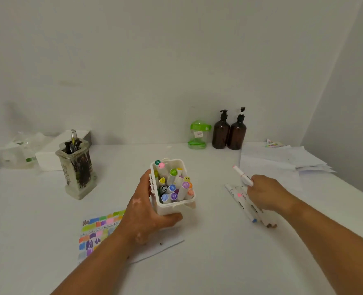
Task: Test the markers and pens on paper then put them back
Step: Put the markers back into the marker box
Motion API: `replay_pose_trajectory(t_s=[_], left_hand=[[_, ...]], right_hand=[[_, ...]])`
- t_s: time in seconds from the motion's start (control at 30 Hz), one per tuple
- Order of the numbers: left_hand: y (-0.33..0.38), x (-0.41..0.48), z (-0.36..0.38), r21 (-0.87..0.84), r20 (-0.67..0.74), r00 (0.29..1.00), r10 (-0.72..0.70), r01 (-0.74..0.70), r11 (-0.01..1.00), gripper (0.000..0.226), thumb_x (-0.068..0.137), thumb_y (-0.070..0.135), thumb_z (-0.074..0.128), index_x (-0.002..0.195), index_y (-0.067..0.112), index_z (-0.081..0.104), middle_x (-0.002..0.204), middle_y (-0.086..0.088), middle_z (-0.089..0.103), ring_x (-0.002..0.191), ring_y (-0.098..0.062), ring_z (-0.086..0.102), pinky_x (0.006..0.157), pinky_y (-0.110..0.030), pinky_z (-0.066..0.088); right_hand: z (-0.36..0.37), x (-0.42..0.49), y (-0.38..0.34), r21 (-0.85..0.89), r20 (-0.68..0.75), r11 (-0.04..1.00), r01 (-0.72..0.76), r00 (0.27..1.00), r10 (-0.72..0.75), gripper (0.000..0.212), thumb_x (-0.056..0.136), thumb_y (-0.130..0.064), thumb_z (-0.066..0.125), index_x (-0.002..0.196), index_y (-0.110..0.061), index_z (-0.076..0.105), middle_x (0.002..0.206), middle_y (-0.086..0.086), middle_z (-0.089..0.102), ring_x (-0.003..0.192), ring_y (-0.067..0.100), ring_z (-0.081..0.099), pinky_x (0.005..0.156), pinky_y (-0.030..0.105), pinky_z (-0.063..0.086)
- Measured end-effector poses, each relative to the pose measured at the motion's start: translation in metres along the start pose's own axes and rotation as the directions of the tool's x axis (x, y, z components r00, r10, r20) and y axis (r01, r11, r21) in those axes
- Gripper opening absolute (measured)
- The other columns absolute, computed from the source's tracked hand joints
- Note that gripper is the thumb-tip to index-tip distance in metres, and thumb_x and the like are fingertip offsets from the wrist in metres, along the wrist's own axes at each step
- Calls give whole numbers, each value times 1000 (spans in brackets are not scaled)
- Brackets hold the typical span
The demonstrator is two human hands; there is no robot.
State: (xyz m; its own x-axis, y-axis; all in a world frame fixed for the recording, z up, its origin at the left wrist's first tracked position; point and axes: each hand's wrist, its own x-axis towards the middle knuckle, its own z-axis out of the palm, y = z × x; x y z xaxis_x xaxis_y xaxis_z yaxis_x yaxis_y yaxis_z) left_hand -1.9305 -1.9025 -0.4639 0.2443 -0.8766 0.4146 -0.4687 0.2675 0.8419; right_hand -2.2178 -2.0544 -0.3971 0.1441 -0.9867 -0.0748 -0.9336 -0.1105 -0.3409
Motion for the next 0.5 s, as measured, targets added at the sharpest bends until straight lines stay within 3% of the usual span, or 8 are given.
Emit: replay_pose_trajectory(t_s=[0.1,0.2,0.27,0.33,0.4,0.5], left_hand=[[6,5,16,-18,31,1000,-5,6,1000,112,47,48,96,139,50,31,122,21,63,109,-5,65,86,-30,58],[7,7,19,-25,41,999,-3,4,1000,112,47,51,95,137,53,30,121,23,63,108,-3,65,83,-25,58],[6,7,18,-15,48,999,1,0,1000,111,47,52,95,137,54,29,121,26,62,108,0,63,80,-18,56],[5,7,17,-11,56,998,5,-5,1000,112,48,52,94,138,53,28,123,26,60,111,1,62,80,-15,55],[4,7,17,-8,59,998,8,-7,1000,113,48,54,94,140,52,28,125,26,60,113,0,61,79,-12,54],[4,6,16,-16,66,998,15,-14,1000,115,47,58,93,141,49,27,126,26,59,115,0,60,79,-8,52]], right_hand=[[9,11,19,-75,8,995,-59,998,60,26,98,-40,54,103,-15,55,88,-3,60,70,9,54,52,23,36],[23,9,16,-48,55,996,-76,995,78,44,81,-64,62,104,-28,53,96,-26,53,54,2,61,47,20,40],[33,12,11,-36,57,997,-66,996,68,42,74,-58,67,100,-29,51,84,-26,52,49,3,63,44,20,42],[39,16,2,-34,59,998,-59,996,61,34,74,-44,70,96,-22,56,74,-16,55,55,6,63,44,20,42],[41,16,-8,-82,82,997,-5,997,12,21,77,-32,67,88,-26,51,72,-13,54,60,6,57,44,22,38],[46,13,-16,-136,83,989,56,996,-45,25,77,-25,65,73,-32,41,69,-18,44,62,5,50,45,22,34]])
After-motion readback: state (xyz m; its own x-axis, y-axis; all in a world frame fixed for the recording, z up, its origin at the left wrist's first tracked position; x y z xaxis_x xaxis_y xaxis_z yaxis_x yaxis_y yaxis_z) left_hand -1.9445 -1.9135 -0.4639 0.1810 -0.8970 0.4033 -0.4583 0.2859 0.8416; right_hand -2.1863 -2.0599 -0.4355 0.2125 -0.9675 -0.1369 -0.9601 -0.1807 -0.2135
